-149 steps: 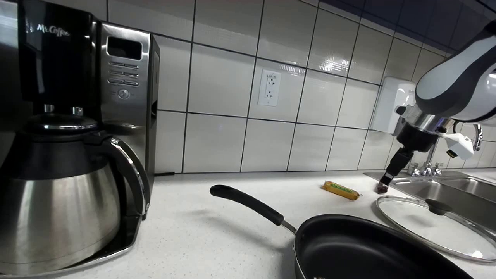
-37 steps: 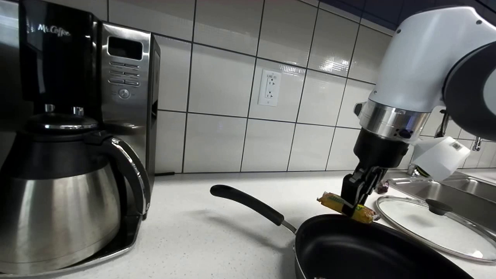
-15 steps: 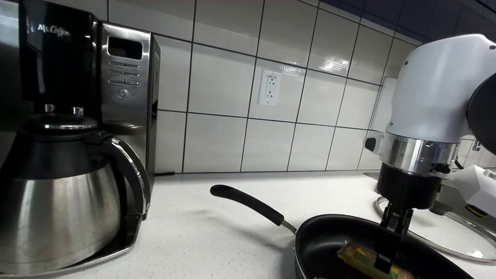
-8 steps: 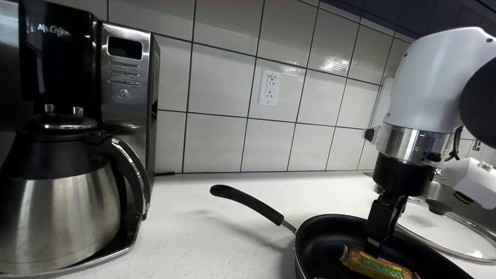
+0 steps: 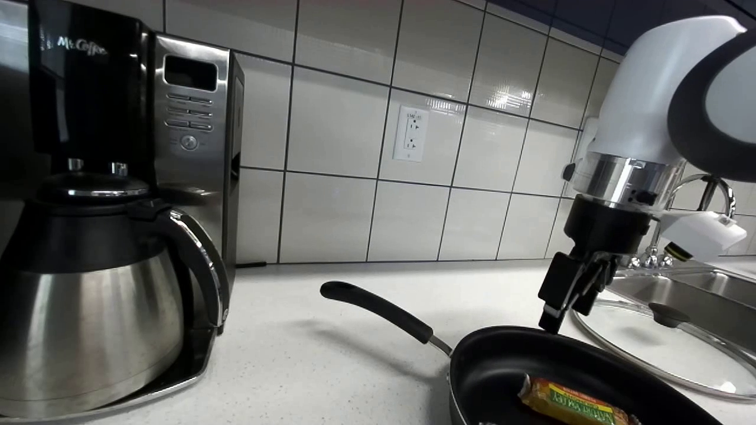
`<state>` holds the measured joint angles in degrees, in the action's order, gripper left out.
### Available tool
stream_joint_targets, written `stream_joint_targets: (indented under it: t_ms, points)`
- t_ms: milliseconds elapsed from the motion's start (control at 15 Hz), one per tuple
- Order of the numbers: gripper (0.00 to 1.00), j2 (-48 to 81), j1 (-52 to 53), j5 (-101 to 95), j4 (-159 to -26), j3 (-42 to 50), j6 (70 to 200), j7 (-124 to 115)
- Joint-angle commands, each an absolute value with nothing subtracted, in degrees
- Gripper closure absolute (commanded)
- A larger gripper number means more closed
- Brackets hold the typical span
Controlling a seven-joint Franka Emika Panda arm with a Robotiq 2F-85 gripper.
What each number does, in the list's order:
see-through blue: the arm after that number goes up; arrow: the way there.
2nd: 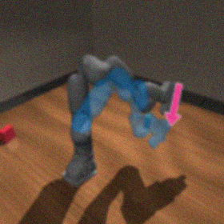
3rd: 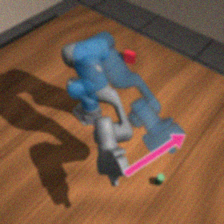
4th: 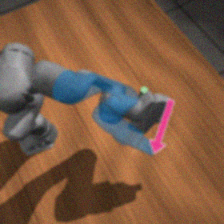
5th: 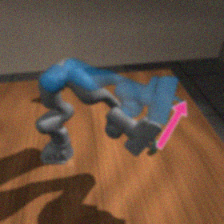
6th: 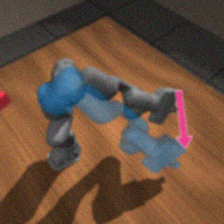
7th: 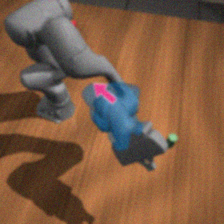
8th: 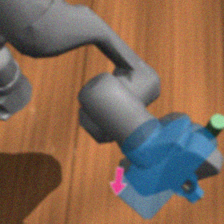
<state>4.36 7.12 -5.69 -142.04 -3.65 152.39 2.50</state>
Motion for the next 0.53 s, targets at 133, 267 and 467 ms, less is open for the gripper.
stream_joint_targets:
  t_ms: [133, 267, 467]
  points:
    - [0.00, 3.21, 3.47, -8.95, -139.91, -0.28, 151.29, -2.87]
    - [0.00, 3.75, 1.94, -8.22, -139.11, 1.20, 151.84, -2.36]
    - [0.00, 4.68, -0.82, -6.51, -137.81, 3.48, 152.71, 0.21]
